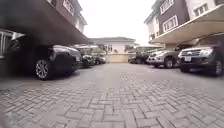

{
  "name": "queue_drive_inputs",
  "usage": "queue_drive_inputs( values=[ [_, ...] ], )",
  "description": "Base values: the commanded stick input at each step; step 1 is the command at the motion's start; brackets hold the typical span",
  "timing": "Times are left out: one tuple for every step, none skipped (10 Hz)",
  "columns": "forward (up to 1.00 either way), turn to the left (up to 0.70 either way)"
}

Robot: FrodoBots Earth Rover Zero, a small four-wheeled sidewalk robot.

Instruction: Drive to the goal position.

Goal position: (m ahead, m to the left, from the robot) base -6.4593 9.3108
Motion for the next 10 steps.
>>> queue_drive_inputs(
  values=[
    [0.7,0.0],
    [0.7,0.0],
    [0.7,0.0],
    [0.7,0.0],
    [0.7,0.0],
    [0.7,0.0],
    [0.7,0.0],
    [0.7,0.0],
    [0.7,0.0],
    [0.7,0.0]
  ],
)
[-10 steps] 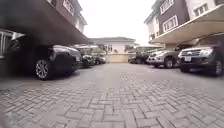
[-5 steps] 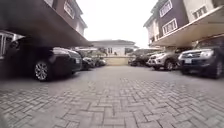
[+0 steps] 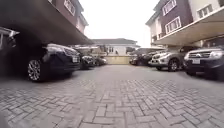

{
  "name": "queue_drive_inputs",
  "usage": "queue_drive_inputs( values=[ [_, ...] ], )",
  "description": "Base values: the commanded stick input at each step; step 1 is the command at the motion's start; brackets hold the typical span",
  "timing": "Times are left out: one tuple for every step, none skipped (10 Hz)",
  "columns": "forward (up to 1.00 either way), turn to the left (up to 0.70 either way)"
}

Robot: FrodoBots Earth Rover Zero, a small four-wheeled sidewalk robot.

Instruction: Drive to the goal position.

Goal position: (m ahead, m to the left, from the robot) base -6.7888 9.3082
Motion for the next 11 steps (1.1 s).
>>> queue_drive_inputs(
  values=[
    [0.7,0.0],
    [0.7,0.0],
    [0.7,0.0],
    [0.5,0.0],
    [0.0,0.0],
    [0.0,0.0],
    [0.0,0.0],
    [0.0,0.0],
    [0.0,0.0],
    [0.0,0.0],
    [0.0,0.0]
  ],
)
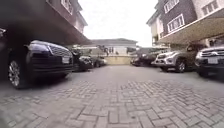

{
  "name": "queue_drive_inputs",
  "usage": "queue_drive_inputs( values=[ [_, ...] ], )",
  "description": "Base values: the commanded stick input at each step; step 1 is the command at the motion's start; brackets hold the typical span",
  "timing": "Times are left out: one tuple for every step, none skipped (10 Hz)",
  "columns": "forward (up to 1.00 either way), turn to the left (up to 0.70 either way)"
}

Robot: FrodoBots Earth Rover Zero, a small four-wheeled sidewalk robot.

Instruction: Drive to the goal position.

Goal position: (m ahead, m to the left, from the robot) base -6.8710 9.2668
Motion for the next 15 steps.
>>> queue_drive_inputs(
  values=[
    [-0.11,0.0],
    [-0.29,0.0],
    [-0.51,0.0],
    [-0.65,0.0],
    [-0.7,0.0],
    [-0.7,0.0],
    [-0.7,0.0],
    [-0.7,0.0],
    [-0.7,0.0],
    [-0.7,0.0],
    [-0.7,0.0],
    [-0.7,0.0],
    [-0.7,0.0],
    [-0.7,0.0],
    [-0.7,0.0]
  ],
)
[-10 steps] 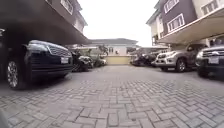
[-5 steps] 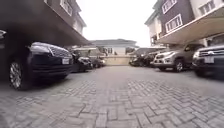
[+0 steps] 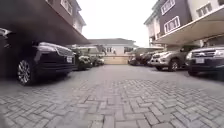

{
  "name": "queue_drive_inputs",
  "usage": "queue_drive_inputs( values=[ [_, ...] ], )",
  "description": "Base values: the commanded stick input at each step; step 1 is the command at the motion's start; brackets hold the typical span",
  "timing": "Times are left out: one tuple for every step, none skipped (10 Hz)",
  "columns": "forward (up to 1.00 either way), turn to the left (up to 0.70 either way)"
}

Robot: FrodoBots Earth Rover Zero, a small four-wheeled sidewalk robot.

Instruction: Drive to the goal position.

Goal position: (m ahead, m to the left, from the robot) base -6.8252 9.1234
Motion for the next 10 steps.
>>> queue_drive_inputs(
  values=[
    [-0.7,0.0],
    [-0.7,0.0],
    [-0.7,0.0],
    [-0.7,0.0],
    [-0.7,0.0],
    [-0.7,0.0],
    [-0.7,0.0],
    [-0.7,0.0],
    [-0.7,0.0],
    [-0.7,0.0]
  ],
)
